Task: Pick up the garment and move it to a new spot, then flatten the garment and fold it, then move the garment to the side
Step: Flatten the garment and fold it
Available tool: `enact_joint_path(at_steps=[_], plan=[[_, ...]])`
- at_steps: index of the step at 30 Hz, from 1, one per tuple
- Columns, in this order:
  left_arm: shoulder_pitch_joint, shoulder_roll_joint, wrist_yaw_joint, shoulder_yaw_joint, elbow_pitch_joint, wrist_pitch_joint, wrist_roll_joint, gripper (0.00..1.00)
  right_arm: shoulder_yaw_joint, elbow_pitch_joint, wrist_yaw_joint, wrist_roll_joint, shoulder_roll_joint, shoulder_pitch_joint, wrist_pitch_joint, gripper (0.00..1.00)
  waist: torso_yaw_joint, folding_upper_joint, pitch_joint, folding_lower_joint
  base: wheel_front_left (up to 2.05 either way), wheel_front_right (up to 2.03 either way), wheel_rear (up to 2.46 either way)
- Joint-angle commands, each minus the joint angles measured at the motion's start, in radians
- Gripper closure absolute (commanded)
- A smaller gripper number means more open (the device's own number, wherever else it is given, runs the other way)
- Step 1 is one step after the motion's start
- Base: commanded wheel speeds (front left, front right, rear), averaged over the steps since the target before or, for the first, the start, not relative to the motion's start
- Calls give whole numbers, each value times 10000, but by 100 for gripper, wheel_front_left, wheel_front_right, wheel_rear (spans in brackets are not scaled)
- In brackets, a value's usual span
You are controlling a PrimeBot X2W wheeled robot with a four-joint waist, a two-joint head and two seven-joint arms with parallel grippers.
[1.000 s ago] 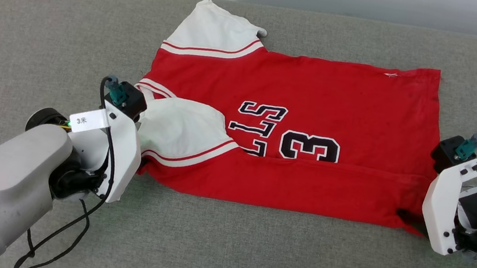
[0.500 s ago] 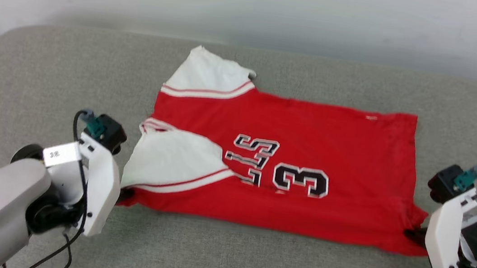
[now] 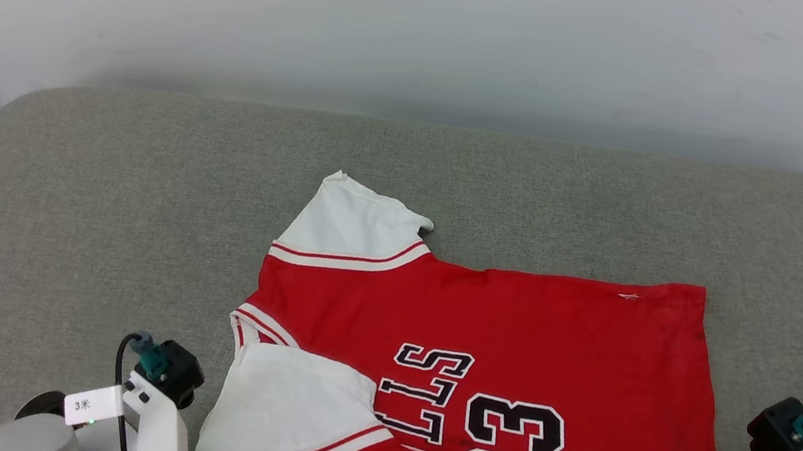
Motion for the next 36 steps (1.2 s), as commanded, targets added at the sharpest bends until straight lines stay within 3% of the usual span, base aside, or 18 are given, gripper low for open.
enact_joint_path(at_steps=[1,7,8,9,14,20,27,36], plan=[[209,95,136,-65,16,-71,23,100,-93,-11,-11,-38,-83,275,16,100,-22,-1,5,0,0,0,0],[602,-190,220,-158,328,-164,-130,100,-432,334,-11,-303,338,806,82,100,-73,-1,120,0,0,0,0],[603,-223,217,-166,391,-189,-98,57,-534,407,-11,-379,441,831,13,4,-72,-1,124,0,0,0,0],[551,-256,228,-96,413,-289,-85,0,-651,438,-11,-447,541,849,-66,0,-62,-1,115,0,0,0,0],[-2,-5,121,410,220,-724,-87,0,-1478,145,-8,-1037,751,760,-1133,0,20,-1,-66,0,0,0,0],[-1112,450,440,1261,-46,-1522,528,0,-3241,-69,-8,-2241,1481,645,-3231,0,14,-1,-186,0,0,0,0],[-2531,266,1065,1979,384,-2448,1565,0,-5840,-585,-9,-4651,3289,1032,-5565,0,-404,-1,418,0,0,0,0],[-4529,-266,733,2381,1349,-1869,1876,0,-7919,-2165,-8,-6893,5415,2046,-6779,0,-1150,-1,1901,0,0,0,0]])
